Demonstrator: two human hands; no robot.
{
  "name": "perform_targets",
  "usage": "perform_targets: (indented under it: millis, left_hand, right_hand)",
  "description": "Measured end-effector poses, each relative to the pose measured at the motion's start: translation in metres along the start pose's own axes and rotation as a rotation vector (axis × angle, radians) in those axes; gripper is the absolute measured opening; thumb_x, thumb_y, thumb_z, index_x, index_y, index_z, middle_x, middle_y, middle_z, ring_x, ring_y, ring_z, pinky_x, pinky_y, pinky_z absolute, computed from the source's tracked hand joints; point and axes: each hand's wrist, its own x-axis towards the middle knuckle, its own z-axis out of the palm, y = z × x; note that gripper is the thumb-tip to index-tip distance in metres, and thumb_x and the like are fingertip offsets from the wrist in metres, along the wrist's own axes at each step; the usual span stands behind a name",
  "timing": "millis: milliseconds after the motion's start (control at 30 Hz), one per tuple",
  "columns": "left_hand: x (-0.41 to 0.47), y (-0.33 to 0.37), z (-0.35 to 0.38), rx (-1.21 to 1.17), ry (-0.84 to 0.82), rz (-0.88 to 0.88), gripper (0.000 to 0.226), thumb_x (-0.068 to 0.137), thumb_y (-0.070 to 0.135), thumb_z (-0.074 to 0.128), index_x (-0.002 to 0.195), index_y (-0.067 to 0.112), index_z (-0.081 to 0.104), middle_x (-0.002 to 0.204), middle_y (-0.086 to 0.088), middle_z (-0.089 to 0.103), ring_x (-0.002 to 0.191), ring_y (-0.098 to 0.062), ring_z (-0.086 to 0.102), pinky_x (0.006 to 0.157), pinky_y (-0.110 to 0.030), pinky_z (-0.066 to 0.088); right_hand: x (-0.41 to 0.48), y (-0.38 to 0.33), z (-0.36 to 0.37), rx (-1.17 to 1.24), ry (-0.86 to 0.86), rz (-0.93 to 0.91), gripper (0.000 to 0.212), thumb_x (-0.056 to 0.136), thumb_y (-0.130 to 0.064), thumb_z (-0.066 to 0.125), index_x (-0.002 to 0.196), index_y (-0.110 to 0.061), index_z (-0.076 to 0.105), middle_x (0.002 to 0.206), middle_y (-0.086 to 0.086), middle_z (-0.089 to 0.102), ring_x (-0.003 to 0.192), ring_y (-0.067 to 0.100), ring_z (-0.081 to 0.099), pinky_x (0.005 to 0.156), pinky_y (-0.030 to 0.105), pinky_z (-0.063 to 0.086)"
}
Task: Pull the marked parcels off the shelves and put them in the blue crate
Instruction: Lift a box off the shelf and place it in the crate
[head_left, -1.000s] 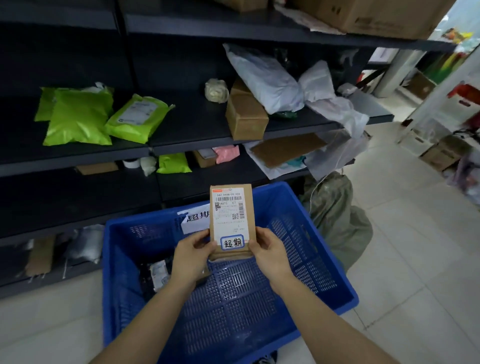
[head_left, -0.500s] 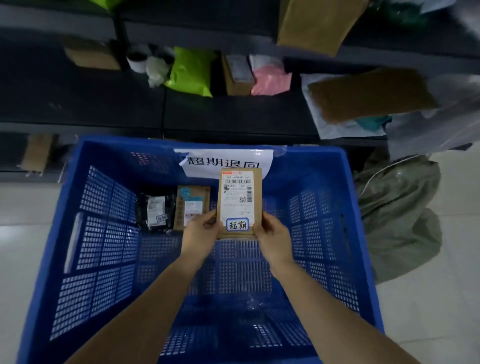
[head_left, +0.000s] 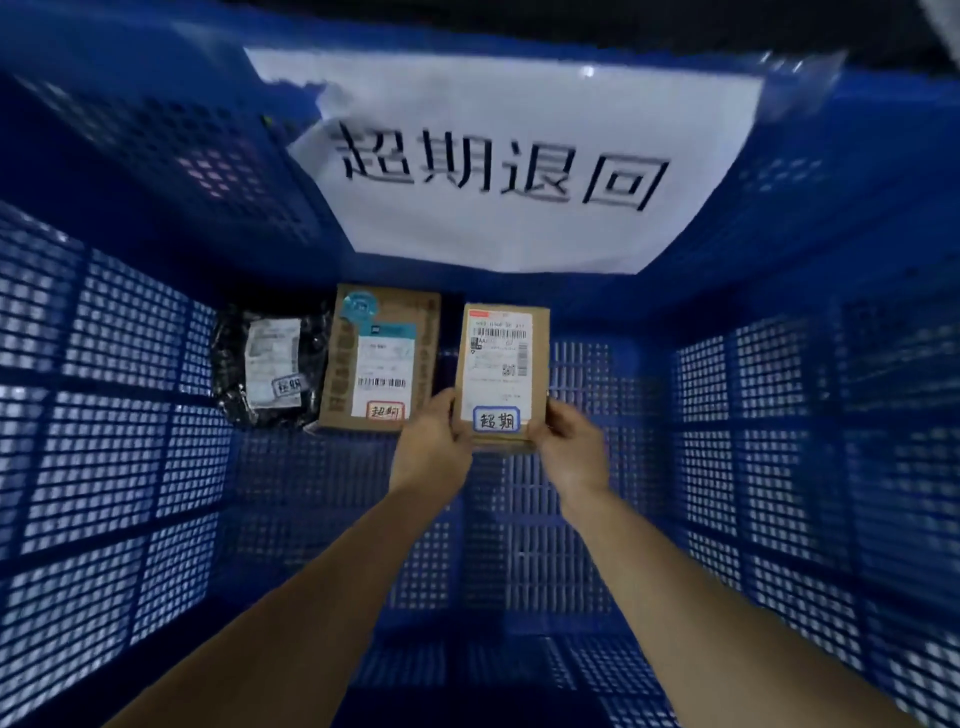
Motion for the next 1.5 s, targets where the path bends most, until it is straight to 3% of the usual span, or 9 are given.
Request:
perform_targets:
  millis: [133, 200, 333, 600, 767, 967, 1200, 1333, 1500]
  left_hand:
    - [0.036, -0.03, 0.042, 0.118, -0.083, 0.003, 0.061, 0.092, 0.008, 0.051, 0.149, 0.012, 0.028, 0.133, -0.012, 0.052, 0.115, -0.031, 0.053, 0.091, -0.042, 0.051]
    - [0.05, -0.039, 0.056, 0.193, -0.133, -0.053, 0.068, 0.095, 0.011, 0.05, 0.152, 0.008, 0.014, 0.145, -0.017, 0.037, 0.127, -0.034, 0.043, 0.1, -0.042, 0.045]
    - [0.07, -0.052, 0.072, 0.299, -0.138, -0.036, 0.069, 0.095, 0.013, 0.05, 0.15, -0.002, 0.01, 0.152, -0.02, 0.019, 0.14, -0.033, 0.023, 0.114, -0.039, 0.029]
    - [0.082, -0.069, 0.09, 0.628, -0.203, 0.042, 0.065, 0.097, 0.018, 0.047, 0.148, -0.006, 0.014, 0.156, -0.026, -0.011, 0.146, -0.038, -0.008, 0.12, -0.039, 0.011]
    - [0.068, -0.078, 0.1, 0.731, -0.185, 0.053, 0.082, 0.092, 0.016, 0.057, 0.15, -0.002, 0.003, 0.156, -0.019, -0.005, 0.145, -0.033, 0.001, 0.114, -0.037, 0.027]
    - [0.084, -0.075, 0.099, 0.737, -0.238, 0.038, 0.089, 0.091, 0.008, 0.055, 0.149, -0.003, -0.011, 0.155, -0.018, -0.025, 0.146, -0.032, -0.015, 0.117, -0.041, 0.027]
    - [0.082, -0.074, 0.094, 0.749, -0.283, 0.063, 0.086, 0.092, 0.003, 0.052, 0.148, -0.005, -0.012, 0.155, -0.02, -0.026, 0.146, -0.033, -0.017, 0.12, -0.042, 0.019]
    - [0.058, -0.068, 0.072, 0.804, -0.292, 0.146, 0.083, 0.092, 0.009, 0.052, 0.148, -0.008, -0.006, 0.157, -0.024, -0.005, 0.147, -0.035, -0.002, 0.121, -0.04, 0.015]
    - [0.007, -0.037, 0.012, 0.714, -0.366, 0.083, 0.065, 0.092, 0.011, 0.055, 0.149, 0.003, 0.022, 0.154, -0.012, 0.021, 0.141, -0.027, 0.025, 0.108, -0.04, 0.039]
  right_hand:
    - [0.049, 0.038, 0.016, -0.04, -0.007, 0.011, 0.03, 0.094, -0.008, 0.058, 0.123, -0.012, 0.064, 0.107, -0.005, 0.066, 0.1, 0.014, 0.062, 0.088, 0.026, 0.049]
    - [0.07, 0.052, 0.025, -0.066, -0.012, 0.006, 0.03, 0.095, -0.01, 0.057, 0.124, -0.012, 0.064, 0.109, -0.002, 0.067, 0.1, 0.015, 0.062, 0.09, 0.027, 0.049]
    - [0.099, 0.068, 0.044, -0.082, -0.012, 0.006, 0.032, 0.096, -0.015, 0.057, 0.127, -0.015, 0.061, 0.108, -0.002, 0.064, 0.099, 0.013, 0.059, 0.094, 0.032, 0.05]
    - [0.125, 0.09, 0.067, -0.057, -0.047, 0.036, 0.04, 0.09, -0.003, 0.06, 0.128, -0.015, 0.06, 0.119, 0.002, 0.064, 0.103, 0.016, 0.06, 0.092, 0.028, 0.05]
    - [0.127, 0.104, 0.072, -0.154, 0.022, 0.101, 0.038, 0.089, -0.011, 0.06, 0.126, -0.019, 0.061, 0.117, 0.006, 0.067, 0.096, 0.028, 0.067, 0.085, 0.04, 0.057]
    - [0.14, 0.094, 0.078, -0.123, 0.062, 0.031, 0.03, 0.087, -0.005, 0.061, 0.114, -0.015, 0.069, 0.106, 0.007, 0.072, 0.092, 0.027, 0.069, 0.085, 0.044, 0.057]
    - [0.128, 0.083, 0.065, -0.309, -0.052, -0.052, 0.04, 0.092, -0.013, 0.058, 0.132, -0.017, 0.057, 0.119, 0.006, 0.066, 0.103, 0.021, 0.063, 0.089, 0.03, 0.051]
    - [0.094, 0.065, 0.041, -0.571, -0.116, -0.19, 0.042, 0.095, -0.013, 0.054, 0.137, -0.016, 0.05, 0.131, 0.008, 0.058, 0.111, 0.022, 0.057, 0.092, 0.028, 0.045]
    - [0.031, 0.023, 0.01, -0.816, -0.203, -0.276, 0.051, 0.096, -0.022, 0.055, 0.144, -0.017, 0.042, 0.141, 0.011, 0.049, 0.124, 0.027, 0.051, 0.099, 0.032, 0.042]
